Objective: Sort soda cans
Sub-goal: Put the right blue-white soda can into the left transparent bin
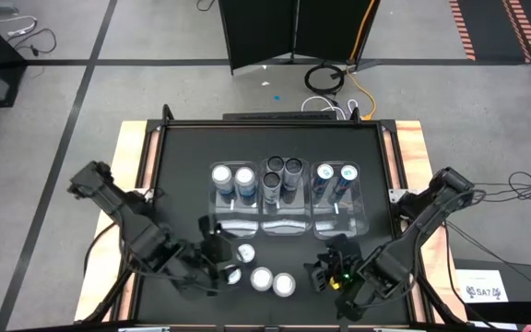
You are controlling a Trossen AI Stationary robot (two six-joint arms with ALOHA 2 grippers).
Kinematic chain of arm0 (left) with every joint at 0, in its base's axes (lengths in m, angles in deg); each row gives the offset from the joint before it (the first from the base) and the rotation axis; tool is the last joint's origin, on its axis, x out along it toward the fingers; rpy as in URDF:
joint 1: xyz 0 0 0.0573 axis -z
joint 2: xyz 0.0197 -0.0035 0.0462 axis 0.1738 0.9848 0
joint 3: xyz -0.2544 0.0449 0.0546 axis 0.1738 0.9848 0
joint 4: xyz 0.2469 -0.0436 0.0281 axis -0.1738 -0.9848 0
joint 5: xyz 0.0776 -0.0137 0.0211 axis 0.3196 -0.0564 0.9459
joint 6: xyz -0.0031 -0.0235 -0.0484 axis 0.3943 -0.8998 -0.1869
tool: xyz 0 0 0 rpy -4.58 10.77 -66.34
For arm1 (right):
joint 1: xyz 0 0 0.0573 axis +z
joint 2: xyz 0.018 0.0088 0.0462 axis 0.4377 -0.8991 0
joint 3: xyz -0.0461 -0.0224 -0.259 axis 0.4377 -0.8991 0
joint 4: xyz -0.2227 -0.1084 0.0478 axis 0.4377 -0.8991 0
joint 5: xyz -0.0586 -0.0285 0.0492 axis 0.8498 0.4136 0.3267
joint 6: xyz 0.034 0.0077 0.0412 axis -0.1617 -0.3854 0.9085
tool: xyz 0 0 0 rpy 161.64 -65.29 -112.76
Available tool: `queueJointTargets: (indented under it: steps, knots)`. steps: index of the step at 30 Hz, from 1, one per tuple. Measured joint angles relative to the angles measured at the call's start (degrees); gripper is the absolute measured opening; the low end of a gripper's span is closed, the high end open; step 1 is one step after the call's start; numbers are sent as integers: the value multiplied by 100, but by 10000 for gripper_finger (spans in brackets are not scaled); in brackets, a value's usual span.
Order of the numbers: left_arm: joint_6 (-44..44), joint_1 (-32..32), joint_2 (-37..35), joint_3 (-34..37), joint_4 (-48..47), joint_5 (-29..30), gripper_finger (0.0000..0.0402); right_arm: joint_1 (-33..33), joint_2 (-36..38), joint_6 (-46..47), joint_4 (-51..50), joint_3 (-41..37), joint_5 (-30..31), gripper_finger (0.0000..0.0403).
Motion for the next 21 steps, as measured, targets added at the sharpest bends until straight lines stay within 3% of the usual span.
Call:
queueJointTargets:
  steps: [4,10,16,21]
  knots:
    - [-26,243,-808,1345,1436,-86,341,-78,8,-632,-218,718,-146,243]
    - [-35,573,-2043,3132,2687,-262,341,-318,-22,-1195,-31,1430,-533,239]
    - [-170,1012,-3232,4298,3285,-261,341,-641,-489,-1461,40,2040,-1277,239]
    - [-173,1255,-4180,4908,3258,-215,341,-899,-1235,-1498,-301,2911,-2037,239]
